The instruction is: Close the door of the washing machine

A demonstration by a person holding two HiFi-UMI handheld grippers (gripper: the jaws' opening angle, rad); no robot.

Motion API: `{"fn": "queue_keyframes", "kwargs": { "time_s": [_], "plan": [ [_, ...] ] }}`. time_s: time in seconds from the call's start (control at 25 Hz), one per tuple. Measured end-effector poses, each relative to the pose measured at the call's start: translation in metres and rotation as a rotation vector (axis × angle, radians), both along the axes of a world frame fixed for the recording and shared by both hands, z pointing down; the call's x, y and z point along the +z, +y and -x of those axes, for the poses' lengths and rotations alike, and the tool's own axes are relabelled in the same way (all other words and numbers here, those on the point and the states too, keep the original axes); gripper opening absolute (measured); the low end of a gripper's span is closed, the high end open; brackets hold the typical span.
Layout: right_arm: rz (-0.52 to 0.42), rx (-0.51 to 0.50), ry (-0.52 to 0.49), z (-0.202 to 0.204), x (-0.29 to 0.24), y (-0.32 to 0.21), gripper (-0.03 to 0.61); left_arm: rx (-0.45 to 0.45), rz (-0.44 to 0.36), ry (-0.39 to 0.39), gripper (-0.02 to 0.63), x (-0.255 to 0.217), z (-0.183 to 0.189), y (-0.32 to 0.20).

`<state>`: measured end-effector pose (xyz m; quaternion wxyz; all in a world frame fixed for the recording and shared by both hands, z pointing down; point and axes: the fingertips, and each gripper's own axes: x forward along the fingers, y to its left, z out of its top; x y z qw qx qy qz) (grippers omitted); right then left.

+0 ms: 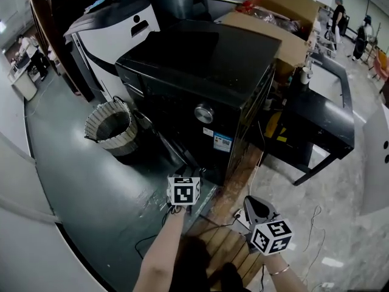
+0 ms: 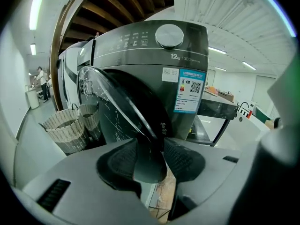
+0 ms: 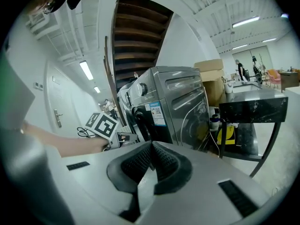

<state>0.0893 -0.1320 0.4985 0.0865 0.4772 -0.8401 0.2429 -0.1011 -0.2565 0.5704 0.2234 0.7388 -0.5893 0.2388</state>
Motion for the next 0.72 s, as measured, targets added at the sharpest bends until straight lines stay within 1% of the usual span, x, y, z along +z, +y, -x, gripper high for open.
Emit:
{"fn": "queue_keyframes", "kwargs": {
  "time_s": [0.4,0.72],
  "plan": [
    [0.010,0.049,0.006,-0.007,0.008,-0.003,0.006,0.076,-0.013,-0.038,0.187,0.003,-0.025,-0.033],
    [0.006,0.071,0.022,-0.010,0.007,-0.005,0.006,0.095,-0.015,-0.049,0.186,0.005,-0.035,-0.050]
  ]
}}
